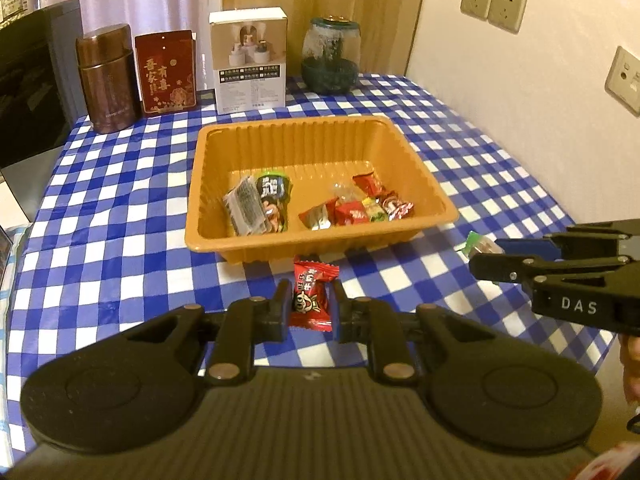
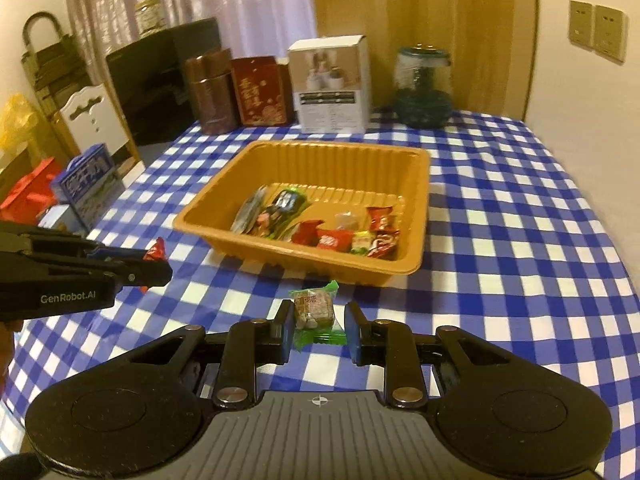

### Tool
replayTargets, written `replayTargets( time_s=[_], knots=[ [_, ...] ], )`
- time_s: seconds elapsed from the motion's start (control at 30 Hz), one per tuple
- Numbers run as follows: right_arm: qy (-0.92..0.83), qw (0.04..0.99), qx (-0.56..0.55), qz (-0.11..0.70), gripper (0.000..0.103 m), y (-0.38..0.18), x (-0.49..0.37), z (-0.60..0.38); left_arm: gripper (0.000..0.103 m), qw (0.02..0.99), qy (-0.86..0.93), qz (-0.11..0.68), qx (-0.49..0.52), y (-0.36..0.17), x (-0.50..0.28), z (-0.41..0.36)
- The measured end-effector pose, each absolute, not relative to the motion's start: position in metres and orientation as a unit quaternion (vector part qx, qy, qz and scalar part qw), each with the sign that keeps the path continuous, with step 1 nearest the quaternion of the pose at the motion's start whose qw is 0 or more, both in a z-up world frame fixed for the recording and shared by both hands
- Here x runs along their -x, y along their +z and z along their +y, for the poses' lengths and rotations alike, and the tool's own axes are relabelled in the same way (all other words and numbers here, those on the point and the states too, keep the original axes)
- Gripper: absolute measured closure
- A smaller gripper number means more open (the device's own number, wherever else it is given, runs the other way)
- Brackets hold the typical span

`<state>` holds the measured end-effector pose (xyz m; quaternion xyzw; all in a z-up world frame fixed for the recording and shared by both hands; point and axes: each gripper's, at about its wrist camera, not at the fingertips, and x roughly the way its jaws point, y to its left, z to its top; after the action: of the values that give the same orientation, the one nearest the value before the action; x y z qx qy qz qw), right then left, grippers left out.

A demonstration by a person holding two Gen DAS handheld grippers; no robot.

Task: Organize snacks
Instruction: 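Carry the red packet and green candy over the orange tray with both grippers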

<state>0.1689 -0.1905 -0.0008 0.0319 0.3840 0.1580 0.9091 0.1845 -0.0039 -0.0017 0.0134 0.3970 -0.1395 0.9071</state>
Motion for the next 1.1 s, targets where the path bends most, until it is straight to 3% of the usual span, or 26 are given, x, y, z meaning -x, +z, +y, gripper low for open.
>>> replayTargets(
  time_s=[0.57, 1.1],
  knots=[
    [0.125, 0.921, -0.036, 0.367, 0.076, 0.028, -0.229, -0.200, 0.086, 0.913, -0.138, 0.384, -0.014, 0.015, -0.243, -0.021],
    [0.118, 0.913, -0.031, 0.390, 0.076, 0.017, -0.293, -0.184, 0.086, 0.912, -0.129, 0.388, -0.031, 0.016, -0.310, -0.017]
  ],
)
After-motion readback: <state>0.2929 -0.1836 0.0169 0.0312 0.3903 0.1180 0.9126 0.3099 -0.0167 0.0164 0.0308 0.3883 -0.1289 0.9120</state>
